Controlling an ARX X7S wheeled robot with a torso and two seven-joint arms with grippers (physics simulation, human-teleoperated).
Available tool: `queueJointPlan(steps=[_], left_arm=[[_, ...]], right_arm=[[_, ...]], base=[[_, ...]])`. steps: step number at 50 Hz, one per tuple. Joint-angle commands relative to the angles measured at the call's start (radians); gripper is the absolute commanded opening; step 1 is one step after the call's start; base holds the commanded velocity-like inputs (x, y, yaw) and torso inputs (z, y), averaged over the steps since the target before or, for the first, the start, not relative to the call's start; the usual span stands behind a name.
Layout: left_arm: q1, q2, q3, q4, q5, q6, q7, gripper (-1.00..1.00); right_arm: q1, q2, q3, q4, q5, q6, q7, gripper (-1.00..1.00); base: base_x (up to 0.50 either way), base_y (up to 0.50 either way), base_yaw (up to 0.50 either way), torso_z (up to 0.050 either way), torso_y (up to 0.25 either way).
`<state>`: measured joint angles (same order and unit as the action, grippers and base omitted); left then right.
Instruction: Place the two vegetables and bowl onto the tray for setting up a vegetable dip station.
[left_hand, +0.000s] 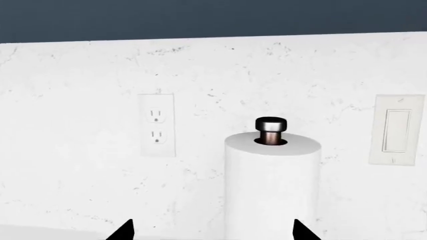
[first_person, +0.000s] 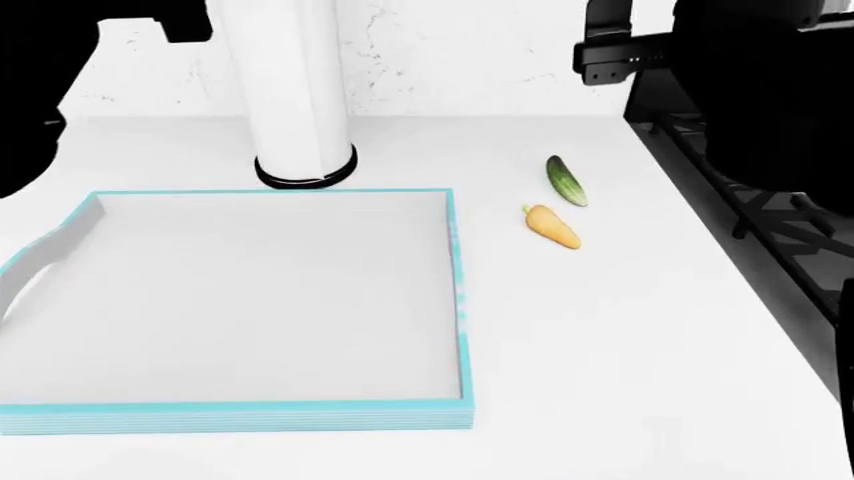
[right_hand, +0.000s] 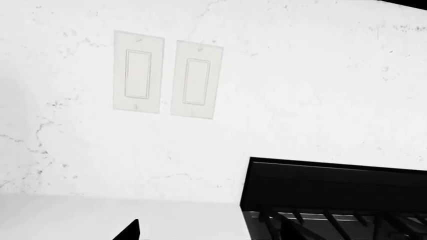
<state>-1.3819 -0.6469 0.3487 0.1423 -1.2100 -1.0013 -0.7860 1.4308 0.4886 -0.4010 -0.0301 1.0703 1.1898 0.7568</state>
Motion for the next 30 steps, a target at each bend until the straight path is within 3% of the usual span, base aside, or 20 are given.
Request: queueJointPlan(steps=[1,8,19,30], left_arm=[[-0.001,-0.017,-0.005,-0.008,0.003,0.001,0.000,1.00],[-0.005,-0.054,0.011,-0.088,0.083,0.031,0.027,1.00],[0.009,-0.087,-0.026,-0.122,0.085,0.047,0.006,1.00],[0.018,-0.095,-0.038,-0.134,0.085,0.054,-0.004,1.00]], right_arm=[[-0.013,0.006,-0.002,-0.006,0.003,-0.008,-0.003,1.00],[-0.019,0.011,0.000,-0.007,0.003,-0.013,0.000,1.00],[-0.015,0.013,0.010,0.001,0.003,-0.021,0.012,1.00],[-0.028,0.022,0.021,-0.014,0.010,-0.032,0.016,1.00]], base=[[0.00,0.00,0.00,0.000,0.000],[0.00,0.00,0.00,0.000,0.000],[0.01,0.00,0.00,0.000,0.000],[0.45,0.00,0.00,0.000,0.000]])
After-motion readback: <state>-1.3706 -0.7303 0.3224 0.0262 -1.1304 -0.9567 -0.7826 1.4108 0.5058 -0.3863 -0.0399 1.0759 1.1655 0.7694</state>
